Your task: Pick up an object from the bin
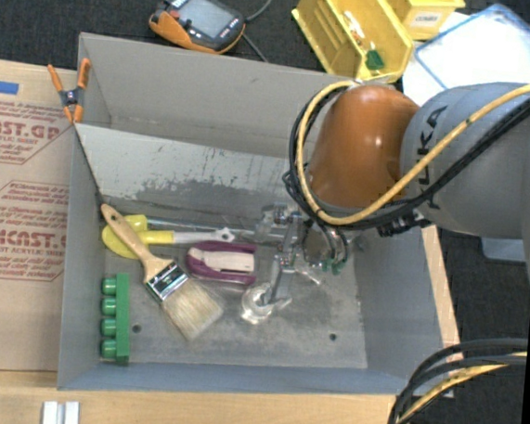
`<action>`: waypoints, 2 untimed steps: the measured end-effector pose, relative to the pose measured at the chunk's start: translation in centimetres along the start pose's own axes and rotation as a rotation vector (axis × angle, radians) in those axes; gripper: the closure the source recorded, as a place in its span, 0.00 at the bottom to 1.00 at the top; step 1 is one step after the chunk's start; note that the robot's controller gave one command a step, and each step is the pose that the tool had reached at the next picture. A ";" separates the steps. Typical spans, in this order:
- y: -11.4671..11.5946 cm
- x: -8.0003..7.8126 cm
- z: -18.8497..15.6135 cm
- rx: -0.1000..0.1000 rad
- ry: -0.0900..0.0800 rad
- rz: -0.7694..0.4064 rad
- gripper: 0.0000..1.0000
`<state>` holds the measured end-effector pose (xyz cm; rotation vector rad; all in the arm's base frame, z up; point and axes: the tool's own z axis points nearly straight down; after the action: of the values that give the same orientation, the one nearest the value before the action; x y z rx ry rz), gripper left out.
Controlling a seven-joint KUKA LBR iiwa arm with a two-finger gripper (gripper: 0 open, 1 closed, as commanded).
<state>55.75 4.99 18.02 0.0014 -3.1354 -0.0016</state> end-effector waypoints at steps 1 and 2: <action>0.0 -0.2 -0.5 0.000 -0.008 0.001 0.00; 4.6 -3.2 11.4 -0.002 -0.003 0.026 0.00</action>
Offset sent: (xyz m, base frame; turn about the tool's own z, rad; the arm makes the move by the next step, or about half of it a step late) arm 0.0317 0.0440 -0.1102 0.0284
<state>58.85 9.64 6.61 -0.0392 -3.1383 -0.0050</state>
